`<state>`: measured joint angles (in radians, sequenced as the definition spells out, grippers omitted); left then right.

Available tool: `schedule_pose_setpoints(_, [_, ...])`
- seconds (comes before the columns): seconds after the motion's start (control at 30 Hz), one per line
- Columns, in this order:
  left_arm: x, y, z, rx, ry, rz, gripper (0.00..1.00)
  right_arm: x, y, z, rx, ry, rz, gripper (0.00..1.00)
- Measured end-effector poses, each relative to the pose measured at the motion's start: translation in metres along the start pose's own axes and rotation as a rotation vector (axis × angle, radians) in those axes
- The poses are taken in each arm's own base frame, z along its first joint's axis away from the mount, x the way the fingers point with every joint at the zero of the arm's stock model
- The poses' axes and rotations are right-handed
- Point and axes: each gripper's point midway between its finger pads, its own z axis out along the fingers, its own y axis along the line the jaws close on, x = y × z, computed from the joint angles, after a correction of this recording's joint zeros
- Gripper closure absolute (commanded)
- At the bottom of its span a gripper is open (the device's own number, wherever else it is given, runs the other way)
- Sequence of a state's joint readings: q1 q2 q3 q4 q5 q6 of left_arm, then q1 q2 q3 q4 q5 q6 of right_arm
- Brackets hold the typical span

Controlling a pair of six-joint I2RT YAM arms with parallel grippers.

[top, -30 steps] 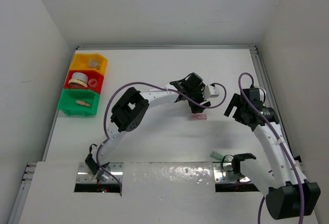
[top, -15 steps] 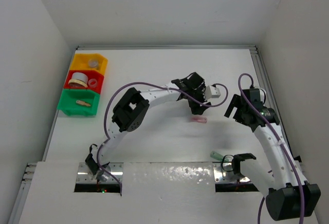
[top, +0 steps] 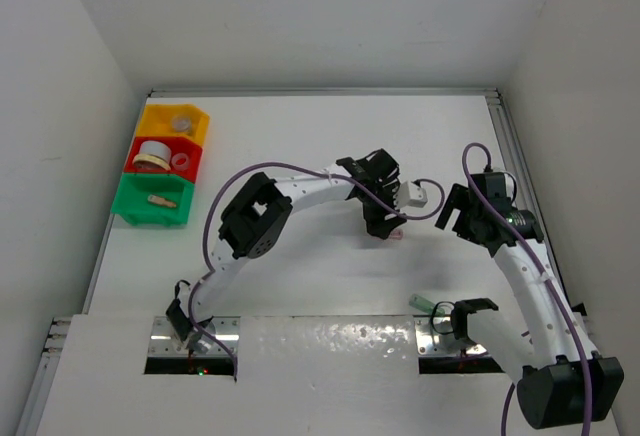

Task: Sort the stationery into containers
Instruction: Move the pen to the center of the board, then pick up the pen from the center of the board.

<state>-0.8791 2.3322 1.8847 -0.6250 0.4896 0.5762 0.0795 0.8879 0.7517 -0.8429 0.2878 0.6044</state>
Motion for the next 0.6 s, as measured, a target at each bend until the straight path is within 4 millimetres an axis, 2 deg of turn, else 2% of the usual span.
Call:
schedule_pose_setpoints(0.07, [0.009, -0.007, 0.007, 0.015, 0.017, -0.005, 0.35, 0.000, 0.000, 0.000, -0.002, 0.003, 0.000, 0.07])
schedule_pose_setpoints(0.2, [0.002, -0.009, 0.014, -0.009, -0.012, 0.005, 0.37, 0.001, 0.000, 0.000, -0.002, 0.004, -0.001, 0.07])
schedule_pose_setpoints(0.27, [0.000, -0.006, 0.017, -0.036, -0.024, 0.008, 0.44, 0.000, 0.000, 0.000, -0.001, 0.004, -0.002, 0.07])
schedule_pose_setpoints(0.3, [-0.001, -0.005, 0.019, -0.053, -0.030, 0.010, 0.65, 0.000, 0.000, 0.000, 0.000, 0.003, -0.002, 0.07])
schedule_pose_setpoints(0.33, [-0.001, -0.002, 0.020, -0.073, -0.035, 0.011, 0.79, 0.000, 0.000, 0.000, 0.000, 0.003, -0.002, 0.07])
schedule_pose_setpoints(0.37, [-0.002, 0.000, 0.021, -0.094, -0.037, 0.008, 0.92, 0.000, 0.000, 0.000, 0.000, 0.003, -0.003, 0.07])
schedule_pose_setpoints(0.4, [-0.002, 0.002, 0.022, -0.110, -0.039, 0.012, 1.00, 0.000, 0.000, 0.000, 0.001, 0.003, -0.003, 0.07])
schedule_pose_setpoints(0.6, [-0.001, 0.006, 0.020, -0.161, -0.023, 0.028, 1.00, -0.001, -0.001, -0.001, 0.000, -0.010, 0.003, 0.07])
